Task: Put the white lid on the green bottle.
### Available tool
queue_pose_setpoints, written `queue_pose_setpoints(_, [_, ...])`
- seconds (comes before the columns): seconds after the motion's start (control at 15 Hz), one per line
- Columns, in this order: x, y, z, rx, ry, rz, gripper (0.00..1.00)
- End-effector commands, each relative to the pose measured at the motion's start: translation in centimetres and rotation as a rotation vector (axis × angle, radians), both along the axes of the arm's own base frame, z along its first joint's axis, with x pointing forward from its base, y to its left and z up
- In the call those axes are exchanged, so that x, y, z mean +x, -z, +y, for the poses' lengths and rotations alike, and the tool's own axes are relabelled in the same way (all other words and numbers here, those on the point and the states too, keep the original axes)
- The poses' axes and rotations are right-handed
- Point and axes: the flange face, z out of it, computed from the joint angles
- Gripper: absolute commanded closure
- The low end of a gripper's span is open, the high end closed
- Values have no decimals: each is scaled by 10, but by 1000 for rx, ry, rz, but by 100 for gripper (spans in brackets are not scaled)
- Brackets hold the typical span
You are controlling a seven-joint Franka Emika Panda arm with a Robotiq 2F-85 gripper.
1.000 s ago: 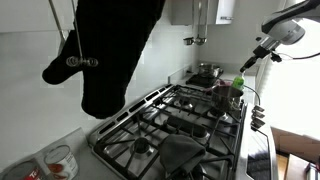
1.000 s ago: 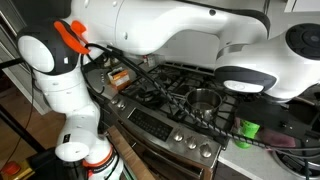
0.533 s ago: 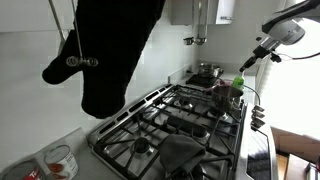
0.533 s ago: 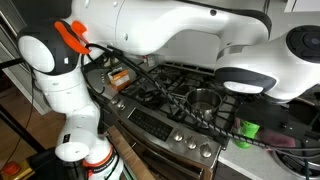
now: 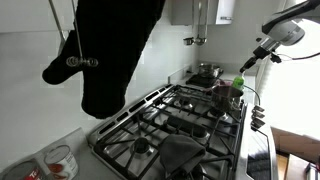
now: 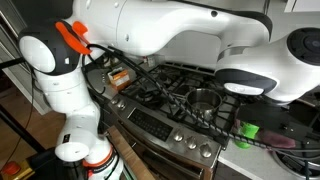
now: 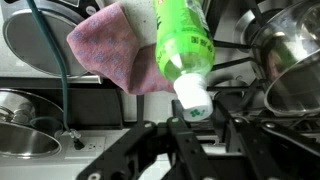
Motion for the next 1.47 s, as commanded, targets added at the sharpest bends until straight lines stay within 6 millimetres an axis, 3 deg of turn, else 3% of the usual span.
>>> queue_pose_setpoints(0.0, [-1, 4, -7, -20, -8, -6, 92])
queue_pose_setpoints(0.53, [-2, 7, -7, -24, -11, 2, 89])
queue_pose_setpoints(0.6, [-2, 7, -7, -29, -14, 2, 59])
queue_pose_setpoints(0.67, [-2, 7, -7, -29, -13, 2, 41])
queue_pose_setpoints(0.87, [-1, 7, -7, -24, -10, 3, 19])
queue_pose_setpoints(1.07, [-1, 3, -7, -23, -9, -4, 0])
queue_pose_setpoints(1.27, [-5, -13, -5, -21, -4, 14, 0])
queue_pose_setpoints(1.4, [-9, -38, -4, -51, 2, -4, 0])
